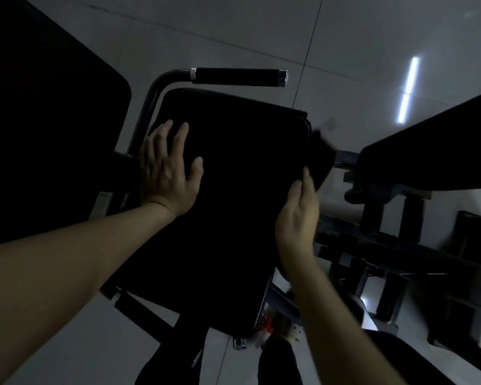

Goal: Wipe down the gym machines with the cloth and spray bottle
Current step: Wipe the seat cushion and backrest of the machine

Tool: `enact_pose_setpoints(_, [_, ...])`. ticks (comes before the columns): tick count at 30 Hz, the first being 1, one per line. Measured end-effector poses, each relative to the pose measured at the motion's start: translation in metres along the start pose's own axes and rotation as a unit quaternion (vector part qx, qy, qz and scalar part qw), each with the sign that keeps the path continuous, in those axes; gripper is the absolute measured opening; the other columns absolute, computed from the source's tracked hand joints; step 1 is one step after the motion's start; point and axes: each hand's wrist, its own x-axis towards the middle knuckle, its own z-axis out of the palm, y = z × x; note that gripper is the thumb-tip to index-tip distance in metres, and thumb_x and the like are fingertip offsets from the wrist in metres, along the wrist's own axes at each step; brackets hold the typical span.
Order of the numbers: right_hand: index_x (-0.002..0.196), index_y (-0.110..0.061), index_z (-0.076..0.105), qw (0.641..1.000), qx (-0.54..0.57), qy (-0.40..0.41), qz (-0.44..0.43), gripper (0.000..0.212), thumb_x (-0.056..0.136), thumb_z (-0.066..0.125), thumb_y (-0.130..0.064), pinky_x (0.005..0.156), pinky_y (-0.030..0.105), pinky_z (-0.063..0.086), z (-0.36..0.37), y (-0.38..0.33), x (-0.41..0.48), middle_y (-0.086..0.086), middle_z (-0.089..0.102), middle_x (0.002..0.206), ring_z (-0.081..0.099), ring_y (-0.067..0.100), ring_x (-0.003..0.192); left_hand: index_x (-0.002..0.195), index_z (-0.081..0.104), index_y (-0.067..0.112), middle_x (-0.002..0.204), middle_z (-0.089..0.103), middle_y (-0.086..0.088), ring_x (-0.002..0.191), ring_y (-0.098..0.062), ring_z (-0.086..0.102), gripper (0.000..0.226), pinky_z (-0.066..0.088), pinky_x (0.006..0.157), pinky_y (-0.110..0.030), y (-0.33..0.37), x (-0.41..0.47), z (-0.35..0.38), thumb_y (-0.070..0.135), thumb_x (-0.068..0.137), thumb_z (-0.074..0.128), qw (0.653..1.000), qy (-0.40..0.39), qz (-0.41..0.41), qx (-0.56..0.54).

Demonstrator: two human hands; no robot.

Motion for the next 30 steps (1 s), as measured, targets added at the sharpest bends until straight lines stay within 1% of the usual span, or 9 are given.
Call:
enact_pose_setpoints(3, [0.153,-0.040,0.030,0.998,-0.020,-0.061,0.001,0.046,0.107,0.033,-0.035,0.114,0.043,0.040,-0.007,0.024,-0.060,-0.011,0.047,0.149,0.048,0.012,0.134,0.153,0.035,0.022,0.160,0.030,-0.011,0.145,-0.034,0.028,0.064,0.023,0.117,-0.053,0.000,0.001,-0.001,0.048,0.095,0.040,1.000,-0.007,-0.004,0.000])
enact_pose_setpoints(7, [0.146,-0.022,0.045,0.994,-0.047,-0.097,-0.003,0.042,0.106,0.034,-0.027,0.085,0.031,0.044,-0.017,0.001,-0.008,0.000,0.062,0.122,0.056,0.010,0.094,0.153,0.035,0.023,0.159,0.030,-0.010,0.143,-0.034,0.029,0.063,0.023,0.116,-0.052,-0.001,-0.001,0.000,0.049,0.095,0.039,1.000,-0.004,-0.003,0.001])
enact_pose_setpoints(11, [0.149,-0.007,0.038,0.996,-0.062,-0.055,0.026,0.046,0.103,0.034,-0.013,0.062,0.026,0.043,-0.006,-0.046,0.069,0.003,0.062,0.096,0.055,0.011,0.069,0.153,0.035,0.024,0.159,0.030,-0.009,0.143,-0.033,0.029,0.063,0.023,0.116,-0.052,-0.001,0.002,0.001,0.052,0.096,0.036,1.000,-0.008,0.000,0.002])
enact_pose_setpoints(13, [0.156,-0.008,0.023,0.994,-0.067,-0.079,0.033,0.054,0.105,0.035,-0.017,0.084,0.030,0.048,-0.003,-0.050,0.061,0.009,0.058,0.129,0.061,0.019,0.102,0.153,0.035,0.024,0.159,0.030,-0.009,0.144,-0.033,0.028,0.064,0.022,0.117,-0.052,-0.001,0.004,0.001,0.051,0.095,0.036,1.000,-0.010,-0.009,0.005])
enact_pose_setpoints(15, [0.155,-0.007,0.022,0.990,-0.101,-0.098,0.009,0.058,0.105,0.041,-0.027,0.108,0.035,0.039,-0.006,-0.038,0.030,0.010,0.040,0.152,0.046,0.027,0.132,0.152,0.036,0.024,0.158,0.031,-0.010,0.144,-0.032,0.028,0.064,0.021,0.118,-0.051,-0.001,0.000,0.001,0.049,0.093,0.039,1.000,-0.004,-0.013,0.008])
enact_pose_setpoints(18, [0.141,-0.009,0.039,0.986,-0.115,-0.122,-0.020,0.054,0.099,0.047,-0.041,0.095,0.043,0.049,-0.014,-0.017,-0.009,0.012,0.053,0.134,0.057,0.028,0.114,0.151,0.036,0.023,0.157,0.033,-0.012,0.143,-0.033,0.030,0.062,0.021,0.118,-0.050,0.000,0.003,0.003,0.048,0.094,0.041,1.000,-0.007,-0.002,0.028])
enact_pose_setpoints(22, [0.133,-0.004,0.045,0.974,-0.159,-0.158,0.039,0.072,0.092,0.038,-0.063,0.060,0.030,0.041,-0.014,0.003,-0.048,0.007,0.056,0.103,0.056,0.018,0.076,0.155,0.028,0.019,0.161,0.028,-0.014,0.147,-0.033,0.027,0.065,0.019,0.121,-0.050,0.001,0.001,0.002,0.051,0.099,0.029,0.996,-0.030,-0.008,0.086])
enact_pose_setpoints(27, [0.126,-0.001,0.049,0.956,-0.229,-0.141,0.114,0.064,0.102,0.031,-0.058,0.056,0.031,0.035,-0.012,0.012,-0.092,0.006,0.052,0.086,0.048,0.018,0.065,0.161,0.010,0.012,0.168,0.010,-0.016,0.155,-0.032,0.009,0.064,0.007,0.125,-0.050,0.031,-0.008,-0.012,0.043,0.106,0.020,0.984,-0.114,-0.057,0.125])
enact_pose_setpoints(30, [0.100,-0.005,0.055,0.948,-0.253,-0.119,0.150,0.052,0.105,0.031,-0.051,0.057,0.030,0.038,-0.007,0.012,-0.124,0.005,0.054,0.077,0.052,0.021,0.064,0.160,0.017,0.014,0.168,0.012,-0.015,0.154,-0.032,0.011,0.060,0.010,0.124,-0.049,0.053,-0.045,-0.023,0.037,0.106,0.029,0.989,-0.123,-0.061,0.046])
